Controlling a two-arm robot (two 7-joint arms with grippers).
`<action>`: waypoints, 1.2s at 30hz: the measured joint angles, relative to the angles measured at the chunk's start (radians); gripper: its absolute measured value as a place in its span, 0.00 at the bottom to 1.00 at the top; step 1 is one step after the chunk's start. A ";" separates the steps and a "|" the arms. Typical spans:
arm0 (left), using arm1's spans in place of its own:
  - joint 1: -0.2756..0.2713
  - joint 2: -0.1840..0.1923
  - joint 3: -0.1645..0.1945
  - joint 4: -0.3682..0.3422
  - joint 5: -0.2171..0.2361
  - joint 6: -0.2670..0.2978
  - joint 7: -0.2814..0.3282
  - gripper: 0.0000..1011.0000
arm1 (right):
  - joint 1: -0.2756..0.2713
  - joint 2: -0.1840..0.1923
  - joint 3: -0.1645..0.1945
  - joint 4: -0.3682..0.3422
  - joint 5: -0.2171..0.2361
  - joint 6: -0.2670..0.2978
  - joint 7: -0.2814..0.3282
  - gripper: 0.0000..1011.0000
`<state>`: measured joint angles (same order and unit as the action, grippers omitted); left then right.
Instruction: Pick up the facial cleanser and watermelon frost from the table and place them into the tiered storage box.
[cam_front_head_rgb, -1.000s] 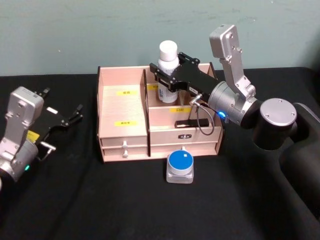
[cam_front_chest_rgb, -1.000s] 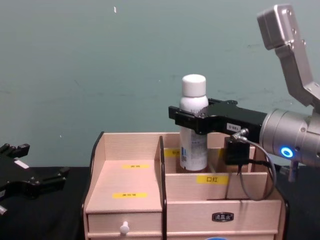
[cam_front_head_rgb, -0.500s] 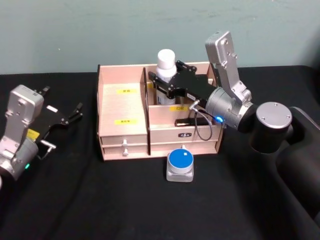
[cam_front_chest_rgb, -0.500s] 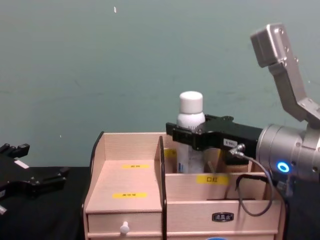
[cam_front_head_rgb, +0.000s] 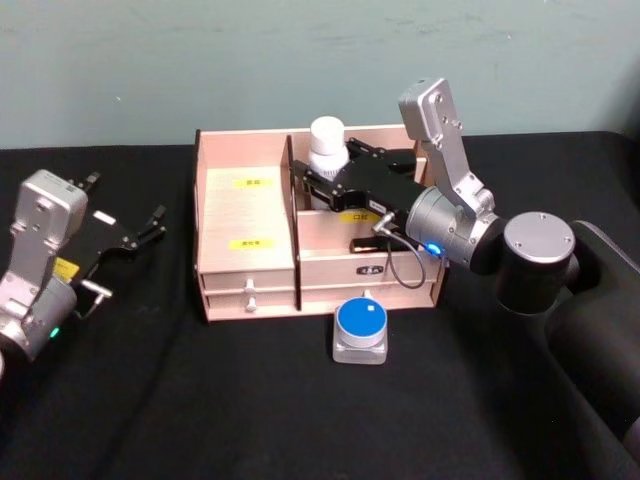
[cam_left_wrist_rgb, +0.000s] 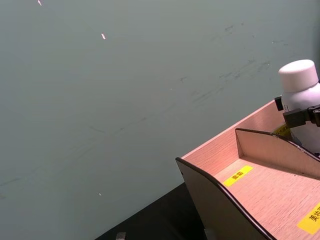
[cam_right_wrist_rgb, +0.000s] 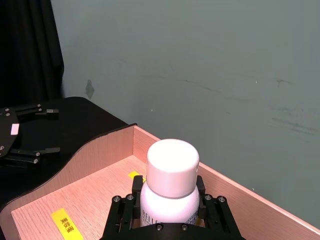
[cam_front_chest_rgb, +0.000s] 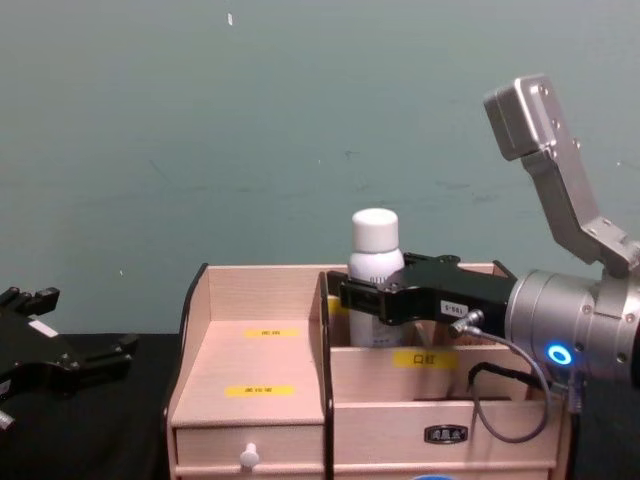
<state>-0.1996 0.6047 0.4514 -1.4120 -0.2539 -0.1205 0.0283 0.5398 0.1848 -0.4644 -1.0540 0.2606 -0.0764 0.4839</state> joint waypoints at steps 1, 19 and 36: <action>0.000 0.000 0.000 0.000 0.000 0.000 0.000 1.00 | 0.000 0.000 0.000 0.000 0.000 0.000 0.000 0.59; 0.000 0.000 0.000 0.000 0.000 0.000 0.000 1.00 | -0.002 0.003 0.002 -0.009 0.003 -0.001 0.000 0.95; 0.000 0.000 0.000 0.000 0.000 0.000 0.000 1.00 | -0.222 0.194 0.037 -0.516 0.023 0.286 -0.056 0.99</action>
<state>-0.1995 0.6047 0.4514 -1.4119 -0.2539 -0.1205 0.0283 0.3176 0.3791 -0.4270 -1.5700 0.2836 0.2099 0.4281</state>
